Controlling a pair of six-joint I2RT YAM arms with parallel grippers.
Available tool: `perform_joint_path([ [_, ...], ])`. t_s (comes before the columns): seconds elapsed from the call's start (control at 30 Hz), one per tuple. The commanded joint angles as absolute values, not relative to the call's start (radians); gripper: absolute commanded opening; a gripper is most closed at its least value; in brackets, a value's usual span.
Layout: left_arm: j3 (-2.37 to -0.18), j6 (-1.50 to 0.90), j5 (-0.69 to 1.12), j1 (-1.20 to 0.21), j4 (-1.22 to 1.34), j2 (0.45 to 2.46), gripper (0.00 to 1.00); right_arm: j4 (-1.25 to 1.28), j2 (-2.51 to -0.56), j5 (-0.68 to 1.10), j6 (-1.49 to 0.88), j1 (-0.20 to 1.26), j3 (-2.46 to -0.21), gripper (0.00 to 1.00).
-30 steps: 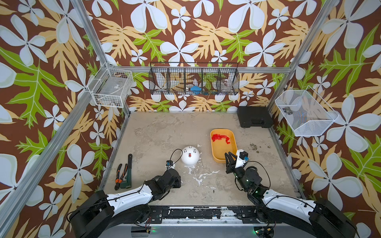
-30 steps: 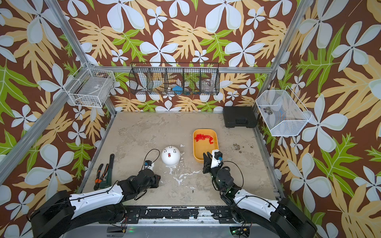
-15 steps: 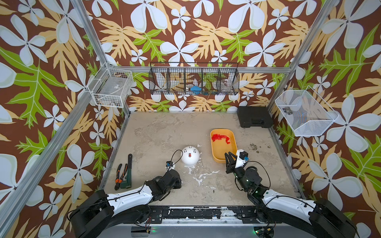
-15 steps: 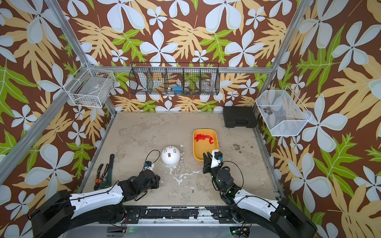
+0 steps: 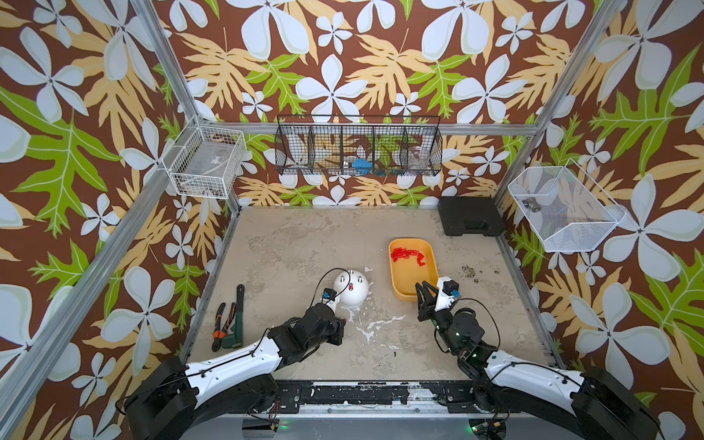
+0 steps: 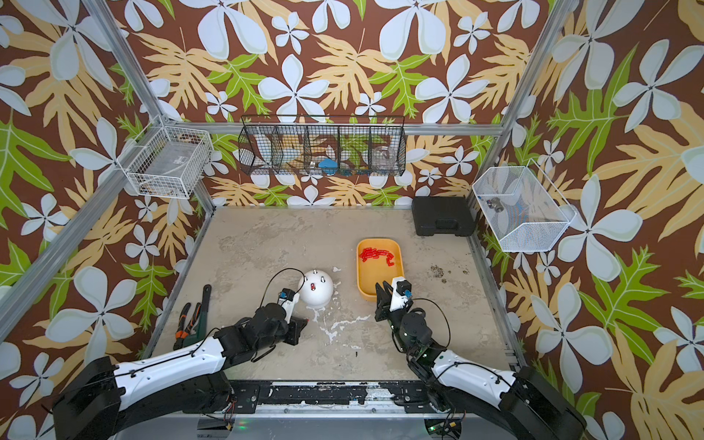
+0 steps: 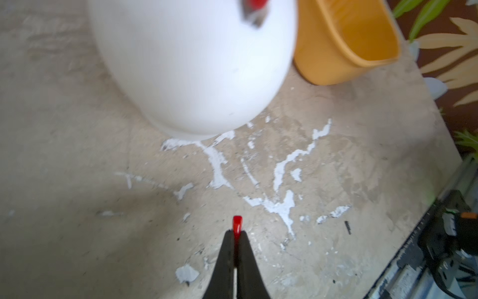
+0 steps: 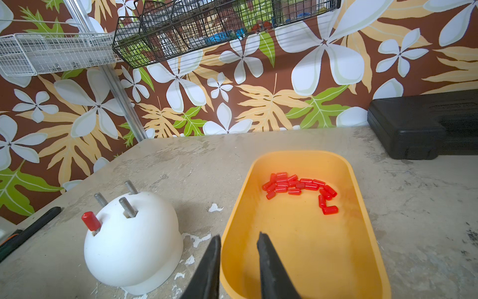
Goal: Cover the protruding screws with screw protection sleeves
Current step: Pick up the screw protection sleeve from the center of the board, then place the screw protection sleeve at the center of the board.
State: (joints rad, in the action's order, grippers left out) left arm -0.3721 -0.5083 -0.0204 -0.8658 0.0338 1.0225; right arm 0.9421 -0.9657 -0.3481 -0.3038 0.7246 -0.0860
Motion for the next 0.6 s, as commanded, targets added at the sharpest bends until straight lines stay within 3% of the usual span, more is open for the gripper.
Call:
perform_joint_path([
  [0.0, -0.364, -0.327, 0.156, -0.872, 0.154, 1.047, 0.01, 0.991, -0.949, -0.368, -0.305, 0.724, -0.075, 0.27],
  [0.3, -0.639, 0.021, -0.041, -0.976, 0.064, 1.396, 0.0, 1.057, -0.85, -0.386, -0.299, 0.725, -0.003, 0.27],
  [0.57, -0.799, 0.302, -0.15, -1.053, -0.157, 1.51, 0.0, 1.095, -0.774, -0.409, -0.312, 0.725, 0.046, 0.27],
])
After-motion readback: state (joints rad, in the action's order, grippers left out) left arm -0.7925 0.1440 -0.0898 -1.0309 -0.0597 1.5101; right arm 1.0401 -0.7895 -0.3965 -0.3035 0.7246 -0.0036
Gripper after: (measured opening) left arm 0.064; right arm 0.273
